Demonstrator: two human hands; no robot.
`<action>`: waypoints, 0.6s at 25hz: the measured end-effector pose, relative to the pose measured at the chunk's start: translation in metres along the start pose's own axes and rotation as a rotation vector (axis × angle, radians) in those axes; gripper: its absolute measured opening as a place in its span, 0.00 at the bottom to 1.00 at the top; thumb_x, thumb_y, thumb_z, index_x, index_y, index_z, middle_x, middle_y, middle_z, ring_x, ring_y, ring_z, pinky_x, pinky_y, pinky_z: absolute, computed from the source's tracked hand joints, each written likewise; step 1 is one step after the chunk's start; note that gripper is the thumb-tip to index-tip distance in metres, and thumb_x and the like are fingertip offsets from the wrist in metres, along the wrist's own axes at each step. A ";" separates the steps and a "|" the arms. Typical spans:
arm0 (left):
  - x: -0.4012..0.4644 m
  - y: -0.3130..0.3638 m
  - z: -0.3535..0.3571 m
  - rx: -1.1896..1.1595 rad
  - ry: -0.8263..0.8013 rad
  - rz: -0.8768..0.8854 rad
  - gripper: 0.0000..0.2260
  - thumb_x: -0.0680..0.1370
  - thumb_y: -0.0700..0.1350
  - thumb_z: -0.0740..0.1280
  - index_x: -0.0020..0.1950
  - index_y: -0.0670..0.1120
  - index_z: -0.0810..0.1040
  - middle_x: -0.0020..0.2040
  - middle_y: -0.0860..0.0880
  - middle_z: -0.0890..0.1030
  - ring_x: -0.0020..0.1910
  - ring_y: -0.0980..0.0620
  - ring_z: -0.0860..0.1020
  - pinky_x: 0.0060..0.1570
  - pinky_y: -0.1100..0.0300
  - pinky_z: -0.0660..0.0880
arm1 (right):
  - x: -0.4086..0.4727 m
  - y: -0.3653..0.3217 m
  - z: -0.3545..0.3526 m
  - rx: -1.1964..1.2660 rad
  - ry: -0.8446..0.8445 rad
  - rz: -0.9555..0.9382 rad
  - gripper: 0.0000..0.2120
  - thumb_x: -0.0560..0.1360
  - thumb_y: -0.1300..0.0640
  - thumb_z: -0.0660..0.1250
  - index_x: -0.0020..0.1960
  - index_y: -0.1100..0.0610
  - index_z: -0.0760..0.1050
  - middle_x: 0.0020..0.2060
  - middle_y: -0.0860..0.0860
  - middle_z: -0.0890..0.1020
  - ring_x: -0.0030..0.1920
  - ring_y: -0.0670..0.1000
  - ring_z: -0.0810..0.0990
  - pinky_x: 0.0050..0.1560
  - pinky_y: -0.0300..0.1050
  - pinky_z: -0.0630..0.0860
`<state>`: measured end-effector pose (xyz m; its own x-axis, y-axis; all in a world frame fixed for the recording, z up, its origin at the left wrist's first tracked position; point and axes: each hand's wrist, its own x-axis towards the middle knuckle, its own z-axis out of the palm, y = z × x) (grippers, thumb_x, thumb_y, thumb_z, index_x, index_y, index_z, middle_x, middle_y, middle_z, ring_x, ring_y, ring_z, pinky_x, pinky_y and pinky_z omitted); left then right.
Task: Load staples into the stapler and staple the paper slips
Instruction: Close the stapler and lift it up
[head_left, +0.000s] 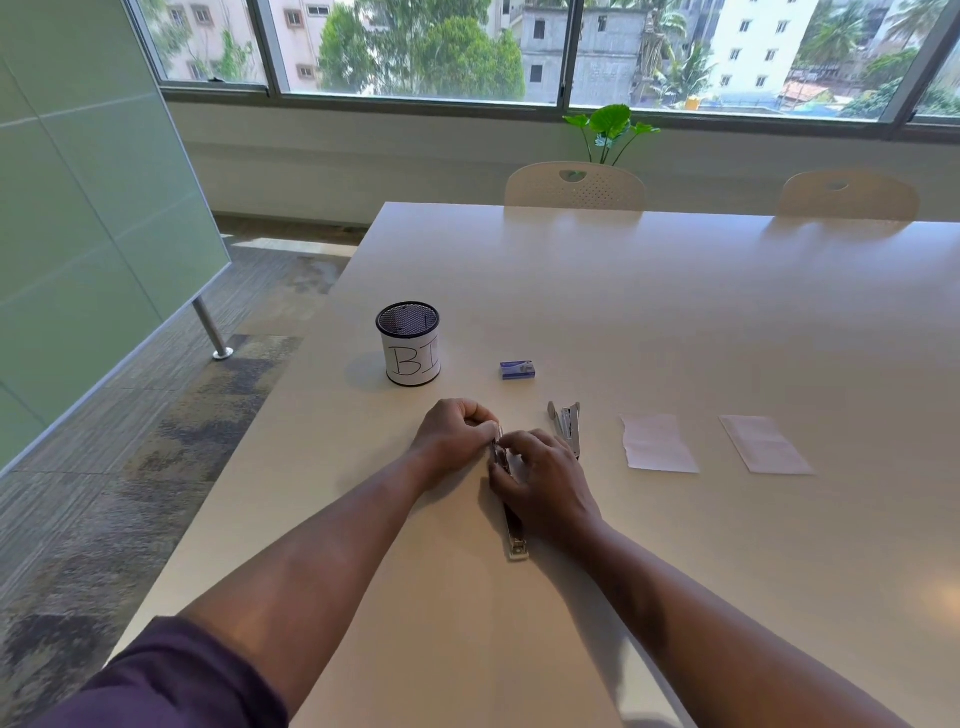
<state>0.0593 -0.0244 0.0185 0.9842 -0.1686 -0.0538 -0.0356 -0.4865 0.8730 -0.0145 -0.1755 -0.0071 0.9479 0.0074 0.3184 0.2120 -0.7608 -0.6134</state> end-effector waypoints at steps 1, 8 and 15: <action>0.000 -0.001 -0.001 0.000 -0.011 0.012 0.02 0.73 0.46 0.74 0.43 0.48 0.86 0.40 0.53 0.86 0.43 0.54 0.84 0.50 0.57 0.79 | 0.001 0.000 0.000 0.009 0.007 0.013 0.19 0.72 0.42 0.67 0.60 0.49 0.78 0.50 0.49 0.81 0.53 0.51 0.77 0.50 0.44 0.71; -0.002 -0.002 -0.002 -0.014 -0.069 0.030 0.08 0.70 0.45 0.79 0.46 0.48 0.84 0.39 0.53 0.85 0.37 0.58 0.82 0.42 0.63 0.80 | -0.001 -0.003 -0.003 0.049 0.024 0.034 0.20 0.69 0.41 0.68 0.57 0.43 0.67 0.40 0.45 0.78 0.40 0.49 0.77 0.38 0.46 0.73; 0.004 0.012 -0.002 0.019 -0.086 -0.053 0.07 0.70 0.40 0.79 0.45 0.45 0.84 0.41 0.48 0.85 0.42 0.52 0.83 0.48 0.56 0.80 | -0.006 -0.007 -0.006 -0.001 -0.008 0.006 0.23 0.69 0.41 0.68 0.61 0.46 0.70 0.36 0.45 0.77 0.38 0.49 0.76 0.36 0.45 0.69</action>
<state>0.0632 -0.0289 0.0299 0.9664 -0.2144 -0.1417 0.0122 -0.5126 0.8585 -0.0237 -0.1741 0.0001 0.9511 0.0085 0.3089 0.2065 -0.7612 -0.6148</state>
